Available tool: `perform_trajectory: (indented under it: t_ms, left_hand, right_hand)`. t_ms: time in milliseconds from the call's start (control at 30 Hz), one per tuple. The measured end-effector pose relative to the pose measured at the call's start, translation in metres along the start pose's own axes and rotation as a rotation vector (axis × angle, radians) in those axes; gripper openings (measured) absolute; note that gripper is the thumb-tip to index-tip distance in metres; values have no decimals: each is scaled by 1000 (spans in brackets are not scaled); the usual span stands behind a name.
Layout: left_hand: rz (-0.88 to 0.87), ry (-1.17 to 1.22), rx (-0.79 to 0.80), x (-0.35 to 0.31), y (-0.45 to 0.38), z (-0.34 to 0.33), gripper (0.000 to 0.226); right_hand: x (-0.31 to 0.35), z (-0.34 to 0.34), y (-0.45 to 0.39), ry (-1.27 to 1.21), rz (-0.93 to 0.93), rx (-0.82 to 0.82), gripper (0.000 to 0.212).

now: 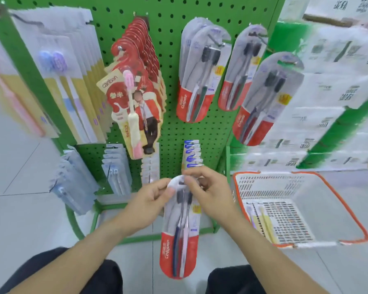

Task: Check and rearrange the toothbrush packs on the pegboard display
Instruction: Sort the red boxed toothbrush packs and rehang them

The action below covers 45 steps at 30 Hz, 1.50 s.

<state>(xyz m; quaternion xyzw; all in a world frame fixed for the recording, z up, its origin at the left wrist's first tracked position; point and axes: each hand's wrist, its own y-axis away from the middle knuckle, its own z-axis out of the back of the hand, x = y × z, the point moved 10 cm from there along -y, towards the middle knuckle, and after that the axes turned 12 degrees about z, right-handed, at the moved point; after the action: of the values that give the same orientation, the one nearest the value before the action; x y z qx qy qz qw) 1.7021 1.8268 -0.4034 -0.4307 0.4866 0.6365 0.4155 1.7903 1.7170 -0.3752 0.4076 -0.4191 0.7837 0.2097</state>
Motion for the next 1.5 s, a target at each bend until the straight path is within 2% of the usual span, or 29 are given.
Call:
perform_trajectory:
  t_ms: [133,267,400,567,633,700,733,867,1000,1167,1300,1400,1500]
  left_hand:
    - [133,-49,54,41,-13,3,21]
    - [114,-92,-11,58,-25,2,22]
    - [105,-71,-44,59,-20,3,24]
    - [112,-68,-65,60,-16,12,23]
    - [112,-39,-89,61,-15,16,17]
    - [106,-10,-96,62,-15,18,15]
    - [104,-4,-110,62,-16,20,16]
    - [97,-37,-165,63,-15,24,17]
    - [158,2,-164,74,-15,27,25]
    - [219,104,-121,76,-15,22,31]
    - [149,127,-38,59,-13,14,36]
    - [128,109,39,55,-12,6,38]
    - [137,152,18,60,-13,10,35]
  right_hand:
    - [-54,-23,17,-46,-145,69,7]
    - [-66,-28,14,-39,-200,94,17]
    - [-67,-33,12,-60,-221,106,8]
    - [-65,-39,19,-156,-288,73,8]
    - [-58,-30,18,-76,-206,-24,8]
    - [-38,-21,15,80,-13,-70,7]
    - [-28,-26,15,135,77,-22,2]
    - [-25,-58,26,239,125,309,33]
    - [-26,-68,33,294,188,434,44]
    - [-17,-69,31,369,279,360,39]
    - [-15,-58,26,310,304,252,29]
    - [-15,-54,27,348,336,242,21]
    - [-16,-56,28,370,344,252,16]
